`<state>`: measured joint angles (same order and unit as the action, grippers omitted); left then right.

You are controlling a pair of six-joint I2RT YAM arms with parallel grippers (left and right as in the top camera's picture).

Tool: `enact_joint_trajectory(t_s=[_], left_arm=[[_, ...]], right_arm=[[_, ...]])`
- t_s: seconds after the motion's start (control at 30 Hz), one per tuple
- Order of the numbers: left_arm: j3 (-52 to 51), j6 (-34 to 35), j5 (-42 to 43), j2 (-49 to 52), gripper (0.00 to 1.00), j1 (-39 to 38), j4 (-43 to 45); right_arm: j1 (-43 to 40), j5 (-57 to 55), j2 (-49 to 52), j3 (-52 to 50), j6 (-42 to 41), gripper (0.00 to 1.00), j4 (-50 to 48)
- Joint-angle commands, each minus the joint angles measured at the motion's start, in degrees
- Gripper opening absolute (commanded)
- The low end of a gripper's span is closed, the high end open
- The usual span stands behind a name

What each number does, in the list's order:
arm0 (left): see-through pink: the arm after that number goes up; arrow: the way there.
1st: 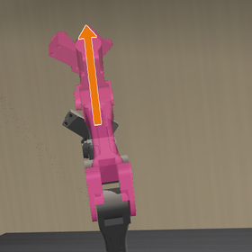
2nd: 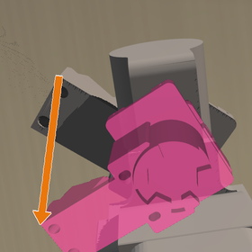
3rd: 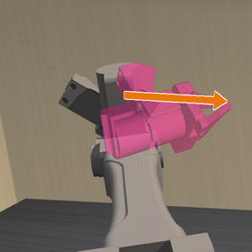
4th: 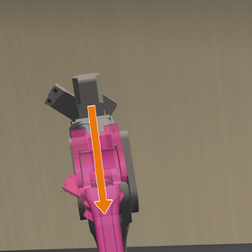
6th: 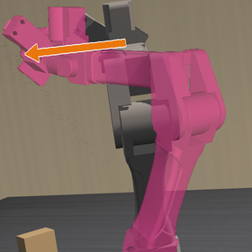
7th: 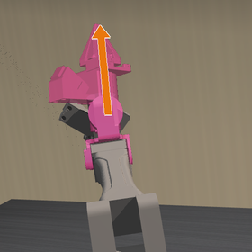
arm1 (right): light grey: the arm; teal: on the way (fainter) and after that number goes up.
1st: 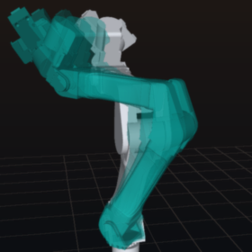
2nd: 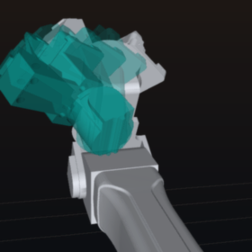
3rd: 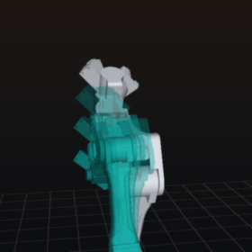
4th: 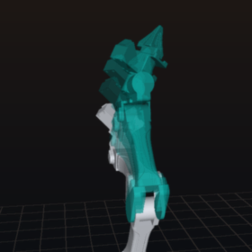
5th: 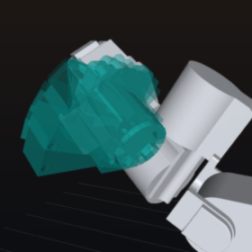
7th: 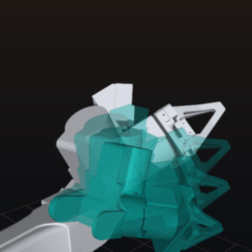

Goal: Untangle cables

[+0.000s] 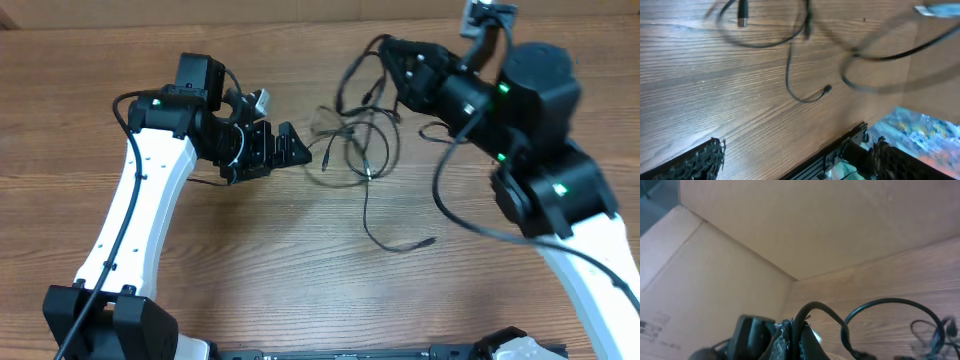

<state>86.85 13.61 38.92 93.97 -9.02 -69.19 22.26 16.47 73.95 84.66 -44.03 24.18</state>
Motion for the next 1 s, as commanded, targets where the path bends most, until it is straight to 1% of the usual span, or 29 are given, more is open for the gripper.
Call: enact_joint_trajectory(t_s=[0.0,0.13,0.23,0.3,0.33,0.43,0.5,0.57,0.6,0.7,0.77,0.87,0.97], left_arm=[[1.2,-3.4,2.0,-1.6,0.97,-2.1,0.2],[1.2,-3.3,-0.7,-1.6,0.97,-3.5,0.5],[1.2,-3.3,-1.0,-1.6,0.97,-3.5,0.5],[1.2,-3.4,-0.9,-1.6,0.97,-3.5,0.7],[1.2,-3.9,-0.2,-1.6,0.97,-3.5,0.7],[1.2,-8.3,3.6,-1.6,0.98,-4.0,0.6],[1.2,-10.4,4.7,-1.6,0.98,-4.6,0.7],[1.2,-11.4,3.9,-1.6,0.98,-5.6,0.8],[1.2,-11.8,4.0,-1.6,0.98,-5.9,0.8],[1.2,-12.3,4.0,-1.6,0.96,-6.0,0.8],[1.2,-12.3,4.2,-1.6,0.94,-5.9,0.8],[1.2,-12.3,4.8,-1.6,0.91,-5.2,0.8],[1.2,-12.1,4.3,-1.6,0.92,-4.0,1.0]], right_arm=[[0.2,3.5,-0.7,0.6,-8.0,0.04,-6.9],[0.2,8.9,-0.9,0.6,-14.7,0.04,-16.2],[0.2,10.0,-1.3,0.6,-18.6,0.04,-20.2],[0.2,10.0,-1.6,0.6,-19.3,0.04,-22.3],[0.2,10.0,-1.7,0.6,-19.3,0.04,-23.5],[0.2,9.8,-1.9,0.6,-20.9,0.04,-26.7],[0.2,8.4,-1.9,0.6,-24.0,0.04,-28.2],[0.2,5.2,-1.9,0.6,-28.3,0.04,-30.1],[0.2,4.2,-1.9,0.6,-29.0,0.04,-30.8],[-0.2,3.8,-1.9,0.6,-28.7,0.04,-31.8],[-0.9,3.8,-1.9,0.6,-25.3,0.04,-30.6],[-2.3,3.5,-1.9,0.6,-19.1,0.04,-25.6],[-4.0,2.4,-1.9,0.6,-15.5,0.04,-19.9]])
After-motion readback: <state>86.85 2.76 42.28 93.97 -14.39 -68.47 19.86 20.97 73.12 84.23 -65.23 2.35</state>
